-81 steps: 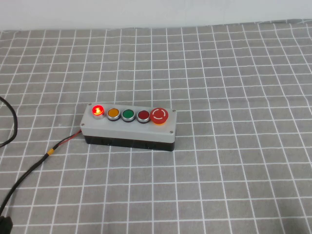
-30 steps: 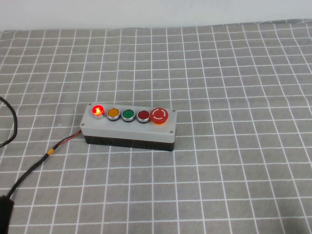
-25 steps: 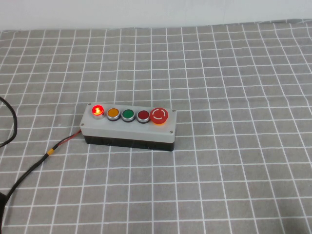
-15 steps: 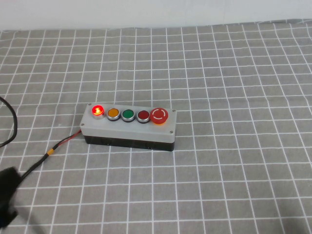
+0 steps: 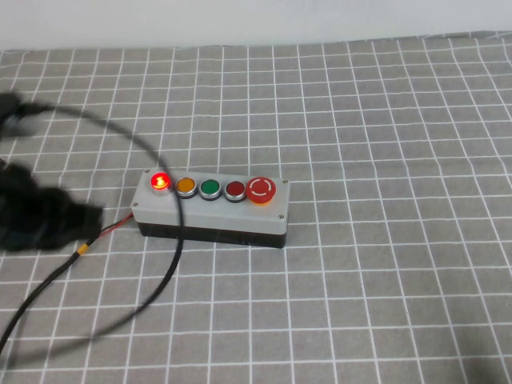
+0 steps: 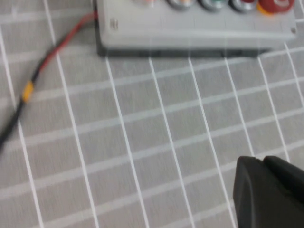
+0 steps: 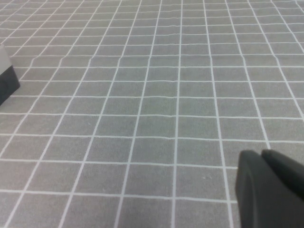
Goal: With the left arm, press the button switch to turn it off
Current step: Press the button to turn off
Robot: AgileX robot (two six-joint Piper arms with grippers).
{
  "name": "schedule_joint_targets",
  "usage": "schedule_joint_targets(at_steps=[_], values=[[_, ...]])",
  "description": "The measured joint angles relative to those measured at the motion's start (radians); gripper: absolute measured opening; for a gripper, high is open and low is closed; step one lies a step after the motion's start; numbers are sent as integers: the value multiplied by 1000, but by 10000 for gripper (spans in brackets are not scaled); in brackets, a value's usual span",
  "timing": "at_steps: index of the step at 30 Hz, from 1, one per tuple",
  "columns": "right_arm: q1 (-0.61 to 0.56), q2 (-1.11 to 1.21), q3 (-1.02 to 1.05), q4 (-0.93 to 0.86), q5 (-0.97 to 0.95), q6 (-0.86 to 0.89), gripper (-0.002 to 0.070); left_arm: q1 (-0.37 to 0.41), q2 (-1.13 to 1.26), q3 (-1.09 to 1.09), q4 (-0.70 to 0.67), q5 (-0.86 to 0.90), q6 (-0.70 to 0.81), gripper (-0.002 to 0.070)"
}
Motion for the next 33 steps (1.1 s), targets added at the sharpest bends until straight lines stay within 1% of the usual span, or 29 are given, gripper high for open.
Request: schedule_joint_targets(at_steps=[8, 11, 17, 24, 33], values=[[0, 0, 0, 0, 0, 0, -17, -77, 317, -232, 27, -14, 27, -3], [0, 0, 0, 0, 0, 0, -17, -88, 407, -302, 31, -14, 35, -3], [0, 0, 0, 0, 0, 0, -17, -88, 557, -420, 90, -7, 38, -3], [0, 0, 0, 0, 0, 0, -17, -88, 660, -480, 101, -2, 38, -3], [0, 0, 0, 0, 0, 0, -17, -88, 691, -482, 112, -32, 38, -3]])
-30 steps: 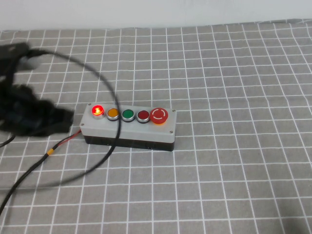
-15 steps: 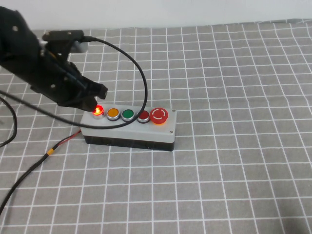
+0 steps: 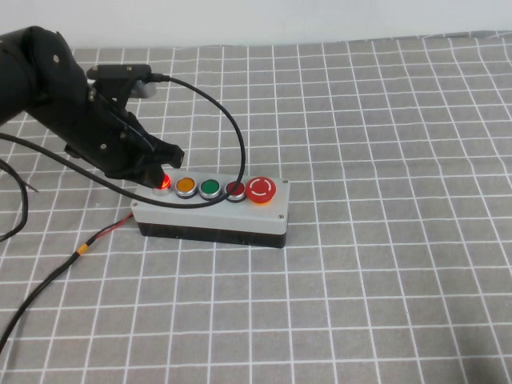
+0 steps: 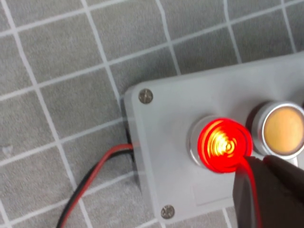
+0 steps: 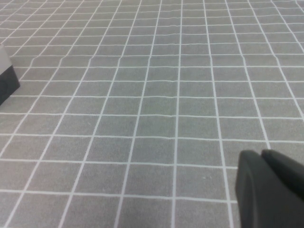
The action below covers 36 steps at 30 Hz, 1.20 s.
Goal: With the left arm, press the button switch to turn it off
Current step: Press the button to turn off
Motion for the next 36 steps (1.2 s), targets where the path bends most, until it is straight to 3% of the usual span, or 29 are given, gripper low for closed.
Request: schedule_joint_targets(at_steps=[36], values=[[0, 0, 0, 0, 0, 0, -17, 0, 41, -20, 29, -19, 15, -3]])
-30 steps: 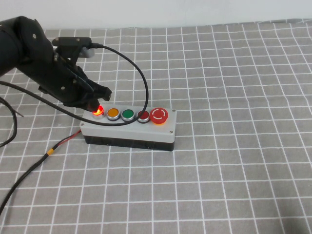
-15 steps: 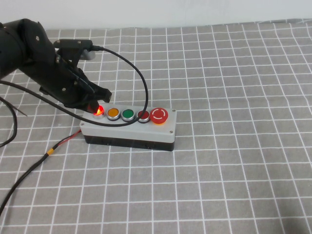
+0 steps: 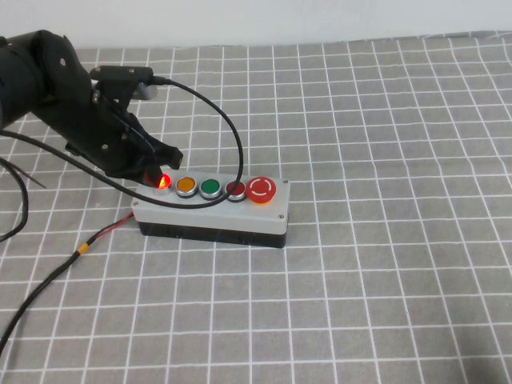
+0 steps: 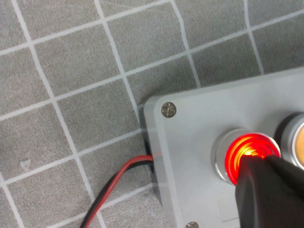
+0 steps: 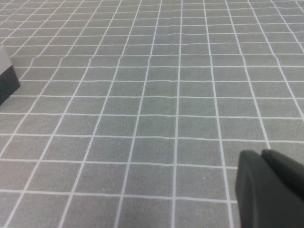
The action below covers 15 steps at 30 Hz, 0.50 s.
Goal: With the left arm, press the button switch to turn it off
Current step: Press the button to turn off
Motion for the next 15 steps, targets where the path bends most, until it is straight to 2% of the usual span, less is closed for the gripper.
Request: schedule_joint_targets(at_steps=[4, 8, 15], values=[[0, 0, 0, 0, 0, 0, -17, 0, -43, 8, 0, -23, 3, -3], [0, 0, 0, 0, 0, 0, -17, 0, -162, 48, -21, -141, 23, -3], [0, 0, 0, 0, 0, 0, -17, 0, -446, 243, -56, -323, 62, -3]])
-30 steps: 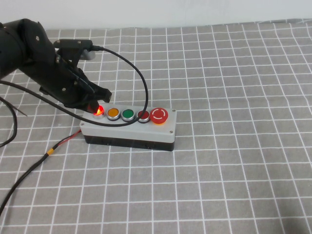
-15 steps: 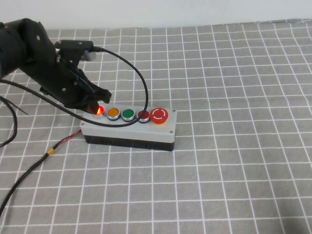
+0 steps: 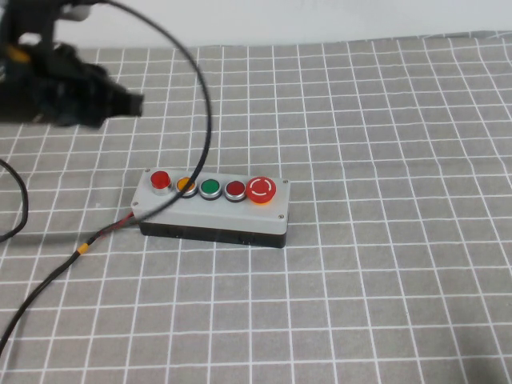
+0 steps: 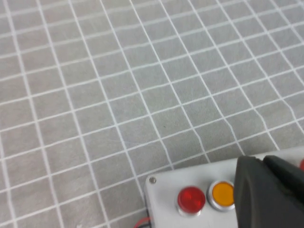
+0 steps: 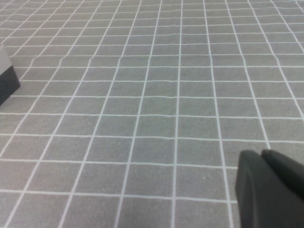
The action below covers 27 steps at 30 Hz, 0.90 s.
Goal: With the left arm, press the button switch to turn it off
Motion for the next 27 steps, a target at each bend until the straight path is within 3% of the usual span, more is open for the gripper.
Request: schedule_joint_targets(at_steps=[15, 27], values=[[0, 0, 0, 0, 0, 0, -17, 0, -711, 704, -85, -412, -16, -3], [0, 0, 0, 0, 0, 0, -17, 0, -1117, 1006, -87, -452, -63, -3]])
